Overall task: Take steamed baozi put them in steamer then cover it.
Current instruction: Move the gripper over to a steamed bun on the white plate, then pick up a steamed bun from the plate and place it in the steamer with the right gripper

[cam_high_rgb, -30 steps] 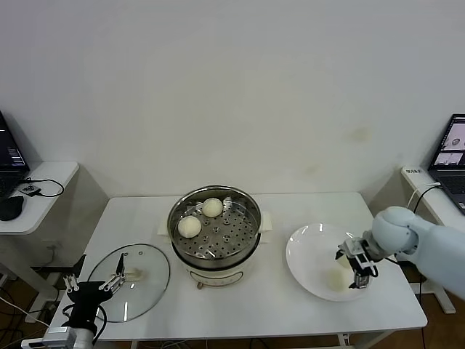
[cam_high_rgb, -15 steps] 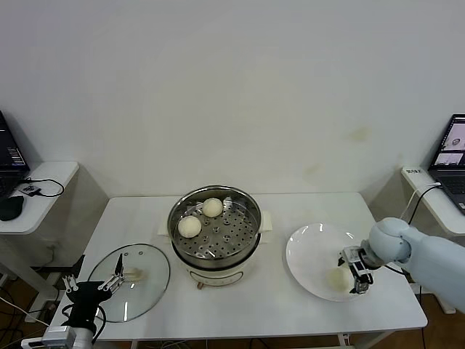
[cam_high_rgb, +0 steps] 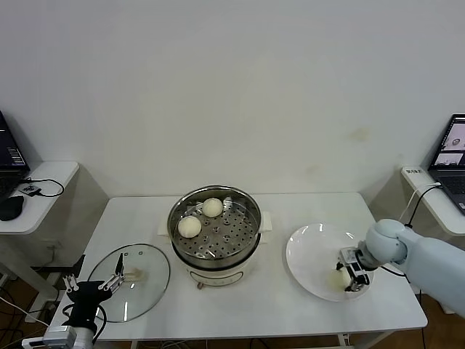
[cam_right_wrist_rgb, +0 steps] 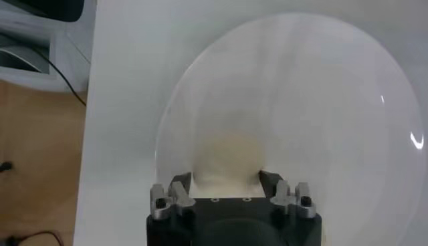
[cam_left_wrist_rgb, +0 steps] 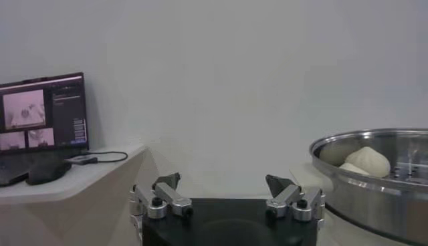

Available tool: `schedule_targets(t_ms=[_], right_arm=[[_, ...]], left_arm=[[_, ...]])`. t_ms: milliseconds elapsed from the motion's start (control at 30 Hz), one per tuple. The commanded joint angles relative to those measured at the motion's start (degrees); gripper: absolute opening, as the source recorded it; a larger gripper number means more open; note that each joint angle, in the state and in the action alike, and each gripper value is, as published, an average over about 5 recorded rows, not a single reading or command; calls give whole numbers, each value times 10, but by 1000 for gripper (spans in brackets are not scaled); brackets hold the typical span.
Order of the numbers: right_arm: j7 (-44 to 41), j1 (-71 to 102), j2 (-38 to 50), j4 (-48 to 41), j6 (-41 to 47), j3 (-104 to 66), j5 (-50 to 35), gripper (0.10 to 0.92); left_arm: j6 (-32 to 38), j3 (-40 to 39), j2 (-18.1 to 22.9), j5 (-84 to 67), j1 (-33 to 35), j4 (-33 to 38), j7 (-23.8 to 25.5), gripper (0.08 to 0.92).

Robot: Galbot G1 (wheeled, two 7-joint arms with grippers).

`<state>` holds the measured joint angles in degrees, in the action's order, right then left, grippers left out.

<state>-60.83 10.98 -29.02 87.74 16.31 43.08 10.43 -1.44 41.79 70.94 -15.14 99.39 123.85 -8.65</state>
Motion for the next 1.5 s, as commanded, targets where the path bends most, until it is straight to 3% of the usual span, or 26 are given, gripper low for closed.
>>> schedule_targets(t_ms=[33,500,900,1267,1500], right_arm=[[-3,-12,-1,-1,1,-4,-3,571],[-19,-279,-14,5,8,88,-103,568],[-12,-500,-192,-59,9,198,-188,576],[64,-503,-340,-59,-14,259,-264,577],[51,-462,-406,-71,-90,276,-243,585]], left_arm=[[0,-1,0,0,1,3,0,823],[0,-6,-2,0,-2,11,0,823],[0,-5,-6,-1,-5,12,1,823],[1,3,-6,-3,-8,4,0,823],[3,9,-2,-3,-6,5,0,823]])
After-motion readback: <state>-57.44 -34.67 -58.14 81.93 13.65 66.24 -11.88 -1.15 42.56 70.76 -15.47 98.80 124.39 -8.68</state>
